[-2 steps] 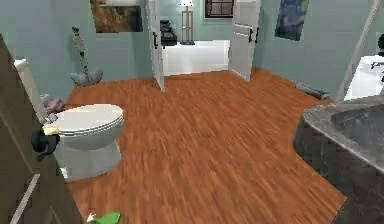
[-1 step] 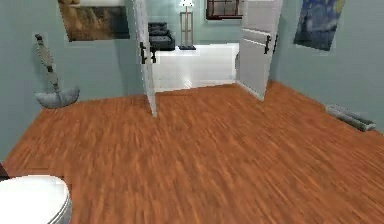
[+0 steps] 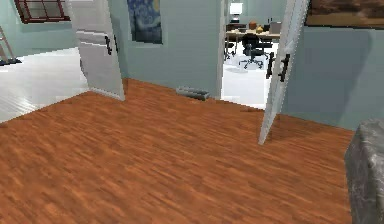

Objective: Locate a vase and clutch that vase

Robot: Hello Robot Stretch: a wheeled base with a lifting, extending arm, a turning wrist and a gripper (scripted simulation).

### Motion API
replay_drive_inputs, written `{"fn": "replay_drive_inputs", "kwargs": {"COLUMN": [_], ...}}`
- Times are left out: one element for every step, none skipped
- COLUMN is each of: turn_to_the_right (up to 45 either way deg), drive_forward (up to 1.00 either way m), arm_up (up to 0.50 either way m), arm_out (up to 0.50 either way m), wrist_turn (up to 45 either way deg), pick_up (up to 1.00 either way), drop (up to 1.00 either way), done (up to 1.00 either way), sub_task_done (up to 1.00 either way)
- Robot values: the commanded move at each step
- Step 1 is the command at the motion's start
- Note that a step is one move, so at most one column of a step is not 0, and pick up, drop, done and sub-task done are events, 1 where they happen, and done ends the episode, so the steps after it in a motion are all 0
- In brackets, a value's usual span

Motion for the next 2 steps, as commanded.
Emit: {"fn": "replay_drive_inputs", "kwargs": {"turn_to_the_right": [0.0, 12.0], "drive_forward": [0.35, 0.0], "arm_up": [0.0, 0.0], "arm_out": [0.0, 0.0], "wrist_turn": [0.0, 0.0], "pick_up": [0.0, 0.0], "drop": [0.0, 0.0], "done": [0.0, 0.0], "sub_task_done": [0.0, 0.0]}}
